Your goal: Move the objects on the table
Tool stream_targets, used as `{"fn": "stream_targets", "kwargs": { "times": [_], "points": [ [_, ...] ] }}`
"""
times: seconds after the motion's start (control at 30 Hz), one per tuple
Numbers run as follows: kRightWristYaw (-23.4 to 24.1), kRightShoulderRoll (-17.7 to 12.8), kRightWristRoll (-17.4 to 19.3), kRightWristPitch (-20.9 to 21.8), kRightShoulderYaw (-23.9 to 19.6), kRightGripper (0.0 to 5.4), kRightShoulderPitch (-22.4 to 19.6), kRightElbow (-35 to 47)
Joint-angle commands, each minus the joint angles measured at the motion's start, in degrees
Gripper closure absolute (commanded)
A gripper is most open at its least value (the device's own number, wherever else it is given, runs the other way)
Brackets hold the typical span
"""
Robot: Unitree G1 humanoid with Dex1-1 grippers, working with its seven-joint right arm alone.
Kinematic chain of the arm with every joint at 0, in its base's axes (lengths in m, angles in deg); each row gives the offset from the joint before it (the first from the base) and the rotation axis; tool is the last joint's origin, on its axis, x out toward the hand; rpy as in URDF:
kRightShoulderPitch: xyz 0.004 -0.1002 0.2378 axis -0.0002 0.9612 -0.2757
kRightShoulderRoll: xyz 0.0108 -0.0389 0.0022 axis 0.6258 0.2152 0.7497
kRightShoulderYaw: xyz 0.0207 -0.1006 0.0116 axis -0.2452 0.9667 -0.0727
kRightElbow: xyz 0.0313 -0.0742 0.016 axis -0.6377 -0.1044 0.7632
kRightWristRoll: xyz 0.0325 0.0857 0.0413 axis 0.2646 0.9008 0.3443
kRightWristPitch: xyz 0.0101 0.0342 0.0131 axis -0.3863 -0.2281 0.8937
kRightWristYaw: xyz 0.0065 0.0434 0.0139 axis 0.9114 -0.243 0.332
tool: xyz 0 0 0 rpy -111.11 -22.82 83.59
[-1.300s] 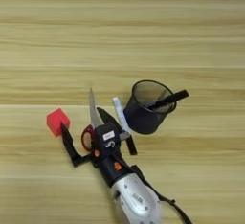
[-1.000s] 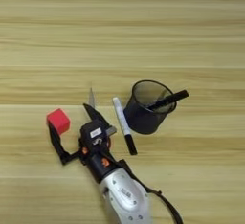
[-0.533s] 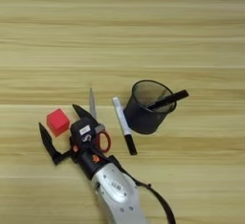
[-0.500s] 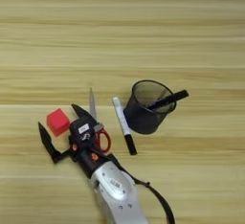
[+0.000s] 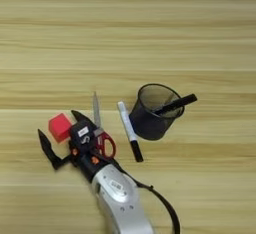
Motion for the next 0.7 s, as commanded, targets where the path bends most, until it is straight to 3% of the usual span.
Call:
{"fn": "stream_targets", "kwargs": {
  "times": [0.03, 0.43, 0.7],
  "points": [
    [0.2, 0.7, 0.9, 0.4, -0.3, 0.02, -2.9, 0.4],
    [-0.1, 1.3, 1.0, 0.6, -0.4, 0.02, -3.4, -1.1],
    [-0.2, 1.5, 1.2, 0.8, -0.5, 0.78, -3.5, -1.7]
  ]
}}
